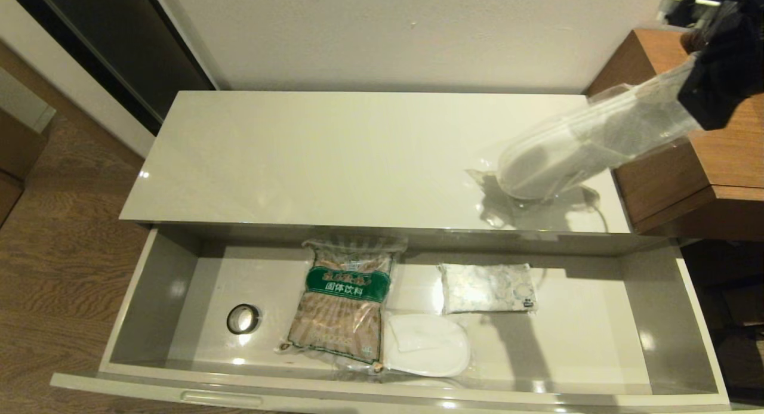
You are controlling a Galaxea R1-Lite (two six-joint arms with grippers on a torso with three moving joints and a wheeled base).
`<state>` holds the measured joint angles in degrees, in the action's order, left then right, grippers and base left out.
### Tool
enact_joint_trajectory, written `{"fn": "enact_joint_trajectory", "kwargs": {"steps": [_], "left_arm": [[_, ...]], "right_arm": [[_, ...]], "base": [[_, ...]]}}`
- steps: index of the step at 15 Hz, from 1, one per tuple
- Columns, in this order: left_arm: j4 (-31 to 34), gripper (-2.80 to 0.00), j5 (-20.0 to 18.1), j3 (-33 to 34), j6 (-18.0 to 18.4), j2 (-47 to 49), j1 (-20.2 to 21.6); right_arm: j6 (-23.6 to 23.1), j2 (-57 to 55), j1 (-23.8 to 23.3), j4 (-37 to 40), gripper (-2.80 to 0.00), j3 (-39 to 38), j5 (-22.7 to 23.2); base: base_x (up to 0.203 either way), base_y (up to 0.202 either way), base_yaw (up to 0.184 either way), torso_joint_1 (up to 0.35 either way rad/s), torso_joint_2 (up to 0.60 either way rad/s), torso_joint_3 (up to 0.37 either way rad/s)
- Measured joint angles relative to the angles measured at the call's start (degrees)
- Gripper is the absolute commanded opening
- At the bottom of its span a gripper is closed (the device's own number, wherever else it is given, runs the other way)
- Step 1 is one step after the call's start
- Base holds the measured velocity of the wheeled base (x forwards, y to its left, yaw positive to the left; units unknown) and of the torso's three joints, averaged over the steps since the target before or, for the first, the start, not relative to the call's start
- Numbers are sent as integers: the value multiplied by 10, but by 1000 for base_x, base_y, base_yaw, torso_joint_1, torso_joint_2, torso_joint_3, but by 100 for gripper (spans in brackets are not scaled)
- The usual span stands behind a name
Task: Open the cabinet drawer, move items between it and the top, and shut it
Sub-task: Place the disposable slippers on the table
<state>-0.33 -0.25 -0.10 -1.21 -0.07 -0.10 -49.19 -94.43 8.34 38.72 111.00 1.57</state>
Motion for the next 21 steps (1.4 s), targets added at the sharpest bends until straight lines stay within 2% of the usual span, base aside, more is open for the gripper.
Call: {"fn": "enact_joint_trajectory", "kwargs": {"steps": [3, 4, 7, 13, 17, 18, 21], "left_arm": [[0, -280, 0, 0, 0, 0, 0], [0, -280, 0, 0, 0, 0, 0], [0, -280, 0, 0, 0, 0, 0], [0, -280, 0, 0, 0, 0, 0], [0, -280, 0, 0, 0, 0, 0], [0, -280, 0, 0, 0, 0, 0], [0, -280, 0, 0, 0, 0, 0]], "right_arm": [[2, -88, 2, -116, -280, 1, -1], [3, -114, 2, -147, 0, 1, -1], [2, -173, 1, -215, 0, 0, 1], [0, -186, -15, -215, 0, -25, 6], [1, -131, -20, -183, 0, -72, 3], [2, -104, -21, -172, -280, -100, 1], [9, -6, -18, -147, -280, -208, -22]], "base": [[0, 0, 0, 0, 0, 0], [0, 0, 0, 0, 0, 0], [0, 0, 0, 0, 0, 0], [0, 0, 0, 0, 0, 0], [0, 0, 0, 0, 0, 0], [0, 0, 0, 0, 0, 0], [0, 0, 0, 0, 0, 0]]}}
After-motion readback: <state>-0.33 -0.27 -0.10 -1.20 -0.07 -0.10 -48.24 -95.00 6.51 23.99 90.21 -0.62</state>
